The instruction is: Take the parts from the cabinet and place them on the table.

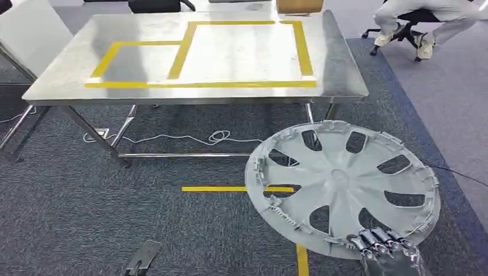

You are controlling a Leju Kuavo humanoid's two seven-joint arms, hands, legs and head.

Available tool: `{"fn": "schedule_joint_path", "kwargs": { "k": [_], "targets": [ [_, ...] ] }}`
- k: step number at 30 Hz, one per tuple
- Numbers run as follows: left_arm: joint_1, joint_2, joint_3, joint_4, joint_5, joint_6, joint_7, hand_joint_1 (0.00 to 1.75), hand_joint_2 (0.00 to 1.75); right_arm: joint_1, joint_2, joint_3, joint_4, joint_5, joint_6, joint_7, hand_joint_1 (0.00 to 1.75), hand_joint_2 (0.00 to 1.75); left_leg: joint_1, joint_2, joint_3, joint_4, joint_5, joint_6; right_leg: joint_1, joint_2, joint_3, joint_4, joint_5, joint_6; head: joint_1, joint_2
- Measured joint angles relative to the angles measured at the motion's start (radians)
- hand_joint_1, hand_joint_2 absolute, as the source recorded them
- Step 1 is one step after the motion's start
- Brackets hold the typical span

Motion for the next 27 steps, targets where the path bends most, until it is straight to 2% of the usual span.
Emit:
{"fn": "schedule_joint_path", "kwargs": {
  "k": [1,2,3,4,6,7,8,9,11,12,13,14,15,16,17,18,19,21,22,23,24,25,26,27],
  "targets": [
    [0.003,0.0,0.0,0.0,0.0,0.0,0.0,0.0,1.75,0.0,0.0,0.0,0.0,0.001,0.0,0.0,1.43,1.75,0.002,0.0,-0.043,0.072,-0.02,-0.003,0.0,0.0,0.005,0.0,-0.006,0.0,0.0,0.0],
    [0.006,0.0,0.0,0.0,0.0,0.0,0.0,0.0,1.75,0.0,0.0,0.0,0.0,0.001,0.0,0.0,1.43,1.75,0.005,0.0,-0.078,0.12,-0.02,-0.005,0.0,0.002,0.013,0.0,-0.013,0.001,0.0,0.0],
    [0.008,0.0,0.0,0.0,0.0,0.0,0.0,0.0,1.75,0.001,0.0,0.0,0.0,0.001,0.0,0.0,1.43,1.75,0.006,0.0,-0.085,0.111,0.01,-0.006,0.0,0.004,0.024,0.0,-0.02,0.002,0.0,0.0],
    [0.008,0.0,0.0,0.0,0.0,0.0,0.0,0.0,1.75,0.002,0.0,0.0,0.0,0.001,0.0,0.0,1.43,1.75,0.007,0.0,-0.074,0.062,0.061,-0.004,0.0,0.005,0.036,0.0,-0.028,0.004,0.0,0.0],
    [0.008,0.0,0.0,0.0,0.0,0.0,0.0,0.0,1.75,0.002,0.0,0.0,0.0,0.001,0.0,0.0,1.43,1.75,0.007,0.0,-0.018,-0.107,0.182,0.006,0.0,0.005,0.064,0.0,-0.047,0.012,0.0,0.0],
    [0.009,0.002,0.0,0.0,0.0,0.001,0.0,0.0,1.75,0.002,0.0,0.0,0.0,0.002,0.0,0.0,1.43,1.75,0.003,0.0,-0.002,-0.133,0.177,0.013,-0.001,0.005,0.055,-0.004,-0.055,0.019,0.003,0.0],
    [0.009,0.003,0.001,0.0,0.0,0.002,0.0,0.0,1.75,-0.001,0.0,0.0,0.0,0.002,0.0,0.0,1.43,1.75,-0.003,0.0,0.004,-0.156,0.173,0.019,0.003,0.008,0.068,-0.003,-0.059,0.028,0.007,0.0],
    [0.008,0.002,0.0,0.0,0.0,0.002,-0.001,0.0,1.75,-0.001,0.0,0.0,0.0,0.002,0.0,-0.003,1.43,1.75,-0.004,0.001,0.009,-0.175,0.155,0.025,0.002,0.007,0.061,-0.004,-0.058,0.033,0.003,0.0],
    [0.011,0.002,0.001,0.0,0.0,0.003,-0.001,0.0,1.75,0.002,0.0,0.001,0.0,0.002,0.0,-0.006,1.43,1.75,-0.004,-0.001,0.011,-0.183,0.15,0.036,0.001,0.005,0.068,-0.003,-0.049,0.048,0.0,0.0],
    [0.012,0.003,0.001,0.0,0.001,0.005,-0.001,0.0,1.75,0.002,0.0,0.0,0.0,0.002,0.0,-0.006,1.43,1.75,0.003,-0.004,0.03,-0.195,0.15,0.04,0.001,0.004,0.06,0.006,-0.057,0.05,0.002,0.0],
    [0.011,0.003,0.001,0.0,0.001,0.006,-0.001,0.0,1.75,0.001,0.0,0.0,0.0,0.002,0.0,-0.008,1.43,1.75,0.004,-0.003,0.042,-0.2,0.147,0.045,0.001,0.004,0.048,0.041,-0.067,0.051,0.006,0.0],
    [0.009,0.003,0.001,0.0,0.001,0.006,-0.001,0.0,1.75,-0.001,0.0,0.0,0.0,0.002,0.0,-0.01,1.43,1.75,0.004,-0.004,0.046,-0.2,0.143,0.051,0.002,0.004,0.013,0.102,-0.087,0.052,0.009,0.0],
    [0.007,0.003,0.001,0.0,0.001,0.006,-0.001,0.0,1.75,-0.003,0.0,0.0,0.0,0.001,0.0,-0.011,1.43,1.75,0.003,-0.004,0.048,-0.199,0.139,0.057,0.002,0.004,-0.035,0.177,-0.111,0.053,0.008,0.0],
    [0.007,0.001,0.001,0.0,0.001,0.006,-0.001,0.0,1.75,-0.003,0.0,0.0,0.0,0.0,0.0,-0.011,1.43,1.75,0.001,-0.004,0.052,-0.199,0.133,0.058,0.002,0.003,-0.085,0.244,-0.135,0.055,0.008,0.0],
    [0.009,0.001,0.001,0.0,0.001,0.006,-0.001,0.0,1.75,-0.003,0.0,0.0,0.0,0.0,0.0,-0.011,1.43,1.75,-0.001,-0.004,0.059,-0.199,0.126,0.059,0.002,0.003,-0.131,0.296,-0.148,0.058,0.007,0.0],
    [0.01,0.001,0.001,0.0,0.001,0.006,-0.001,0.0,1.75,-0.002,0.0,0.0,0.0,0.0,0.0,-0.011,1.43,1.75,-0.001,-0.004,0.068,-0.199,0.119,0.058,0.001,0.003,-0.152,0.304,-0.134,0.06,0.009,0.0],
    [0.011,0.001,0.001,0.0,0.002,0.006,-0.001,0.0,1.75,-0.001,0.0,0.0,0.001,0.0,0.0,-0.011,1.43,1.75,-0.001,-0.004,0.079,-0.199,0.112,0.058,0.001,0.003,-0.153,0.276,-0.098,0.06,0.007,0.0],
    [0.011,0.001,0.002,0.0,0.002,0.006,-0.001,0.0,1.75,0.001,0.0,0.0,0.002,0.0,0.0,-0.011,1.43,1.75,-0.001,-0.006,0.107,-0.198,0.092,0.053,0.001,0.003,-0.11,0.131,0.017,0.053,0.008,0.0],
    [0.011,0.0,0.002,0.0,0.002,0.006,-0.001,0.0,1.75,0.0,0.0,0.0,0.002,0.0,0.0,-0.011,1.43,1.75,-0.001,-0.006,0.121,-0.198,0.082,0.049,0.002,0.001,-0.086,0.052,0.065,0.051,0.008,0.0],
    [0.008,0.0,0.002,0.0,0.002,0.006,-0.001,0.0,1.75,-0.004,0.0,0.0,0.003,0.0,0.0,-0.013,1.43,1.75,-0.005,-0.006,0.125,-0.198,0.074,0.041,0.01,-0.001,-0.083,0.041,0.025,0.047,0.009,0.0],
    [0.005,0.0,0.002,0.0,0.002,0.006,-0.001,0.0,1.75,-0.008,0.0,0.0,0.002,0.0,-0.002,-0.013,1.43,1.75,-0.005,-0.005,0.116,-0.197,0.069,0.033,0.01,-0.003,-0.067,0.036,0.016,0.032,0.013,0.0],
    [0.006,-0.001,0.002,0.0,0.002,0.006,-0.001,0.0,1.75,-0.001,0.0,-0.001,0.003,0.0,-0.002,-0.011,1.43,1.75,-0.005,-0.004,0.126,-0.193,0.065,0.029,0.011,0.0,-0.069,0.03,0.03,0.025,0.01,0.0],
    [0.006,-0.001,0.002,0.0,0.002,0.006,-0.001,0.0,1.75,-0.001,0.0,-0.001,0.003,0.0,-0.002,-0.012,1.43,1.75,-0.006,-0.003,0.132,-0.195,0.067,0.024,0.013,-0.002,-0.067,0.028,0.023,0.016,0.008,0.0],
    [0.004,-0.001,0.002,0.0,0.002,0.006,-0.001,0.0,1.75,-0.001,0.0,0.0,0.003,0.0,-0.002,-0.012,1.43,1.75,-0.005,-0.003,0.138,-0.201,0.06,0.019,0.009,0.0,-0.053,0.024,0.026,0.01,0.008,0.0]
  ]
}}
